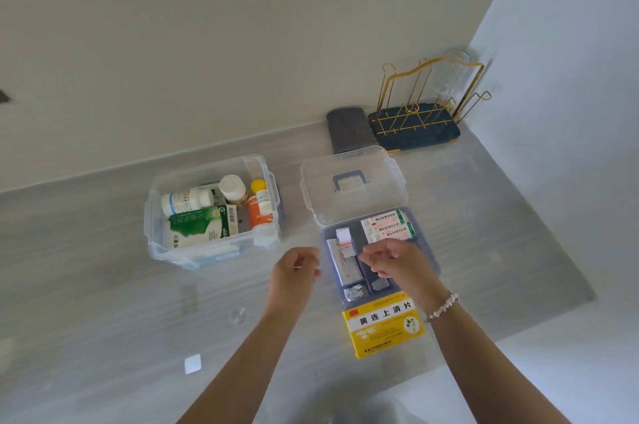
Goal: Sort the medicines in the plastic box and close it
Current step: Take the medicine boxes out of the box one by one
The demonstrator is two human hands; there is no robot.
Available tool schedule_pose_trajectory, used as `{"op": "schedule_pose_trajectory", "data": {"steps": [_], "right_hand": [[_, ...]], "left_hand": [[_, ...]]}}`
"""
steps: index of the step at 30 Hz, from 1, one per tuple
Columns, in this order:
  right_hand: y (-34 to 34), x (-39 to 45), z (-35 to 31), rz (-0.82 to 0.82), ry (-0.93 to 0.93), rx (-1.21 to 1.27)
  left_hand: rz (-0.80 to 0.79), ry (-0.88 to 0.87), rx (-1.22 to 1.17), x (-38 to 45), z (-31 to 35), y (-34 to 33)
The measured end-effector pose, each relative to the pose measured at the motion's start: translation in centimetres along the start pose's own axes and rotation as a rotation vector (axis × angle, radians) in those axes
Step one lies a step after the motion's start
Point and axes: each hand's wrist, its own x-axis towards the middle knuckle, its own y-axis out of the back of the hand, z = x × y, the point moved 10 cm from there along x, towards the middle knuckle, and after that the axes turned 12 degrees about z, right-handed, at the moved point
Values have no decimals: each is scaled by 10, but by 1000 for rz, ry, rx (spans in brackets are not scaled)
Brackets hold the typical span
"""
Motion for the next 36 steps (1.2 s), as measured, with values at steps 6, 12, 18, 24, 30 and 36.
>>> {"op": "schedule_pose_trajectory", "data": {"steps": [6, 12, 18, 24, 30, 36], "right_hand": [[-53, 0, -79, -71, 145, 77], [-115, 7, -130, -135, 194, 102], [-174, 22, -142, -209, 155, 89], [-218, 40, -143, -220, 176, -199], [-256, 54, -136, -267, 138, -431], [-257, 58, -129, -209, 35, -310]], "left_hand": [[7, -147, 23, 23, 48, 61], [117, -296, 180, 59, 68, 125], [147, -259, 287, 105, 56, 162], [139, -205, 334, 134, 38, 174], [160, -200, 345, 140, 29, 172], [174, -167, 282, 142, 26, 176]]}}
